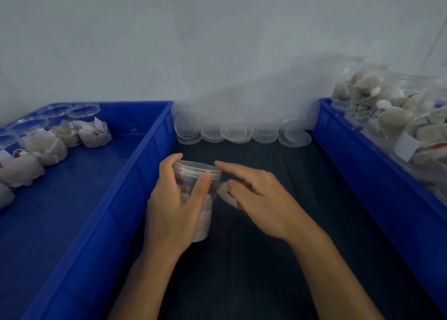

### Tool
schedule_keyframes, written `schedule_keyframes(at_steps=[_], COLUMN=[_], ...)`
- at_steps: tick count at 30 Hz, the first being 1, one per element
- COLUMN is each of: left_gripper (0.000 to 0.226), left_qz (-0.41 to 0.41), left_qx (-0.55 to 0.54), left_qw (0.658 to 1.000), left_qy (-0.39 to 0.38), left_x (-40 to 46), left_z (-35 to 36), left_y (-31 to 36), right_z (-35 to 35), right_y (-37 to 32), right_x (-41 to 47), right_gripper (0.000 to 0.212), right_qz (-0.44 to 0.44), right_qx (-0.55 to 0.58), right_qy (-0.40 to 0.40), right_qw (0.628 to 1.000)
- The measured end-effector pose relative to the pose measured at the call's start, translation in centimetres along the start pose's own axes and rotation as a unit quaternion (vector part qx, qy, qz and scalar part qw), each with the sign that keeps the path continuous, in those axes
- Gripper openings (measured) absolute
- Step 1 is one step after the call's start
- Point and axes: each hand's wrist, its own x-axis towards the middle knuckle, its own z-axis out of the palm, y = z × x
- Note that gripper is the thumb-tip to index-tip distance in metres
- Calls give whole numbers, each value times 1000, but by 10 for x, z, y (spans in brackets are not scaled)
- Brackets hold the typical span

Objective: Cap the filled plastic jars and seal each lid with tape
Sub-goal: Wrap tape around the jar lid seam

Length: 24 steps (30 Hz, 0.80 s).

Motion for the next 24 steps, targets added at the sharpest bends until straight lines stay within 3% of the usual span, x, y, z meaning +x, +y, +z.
schedule_keyframes(at_steps=[8, 16, 24], left_gripper=[69, 61, 72], left_qz=[-30, -34, 0], left_qx=[-34, -75, -69], left_qw=[999, 996, 994], left_qy=[-10, -36, -81], left_x=[-2, -2, -3], left_z=[1, -1, -5], left_y=[3, 4, -1], right_z=[2, 2, -1], right_y=[1, 1, 3], right_x=[1, 2, 2], right_gripper=[41, 39, 42], right_qz=[-38, -27, -9], right_qx=[-177, -150, -149], right_qy=[56, 50, 0], right_qw=[982, 987, 989])
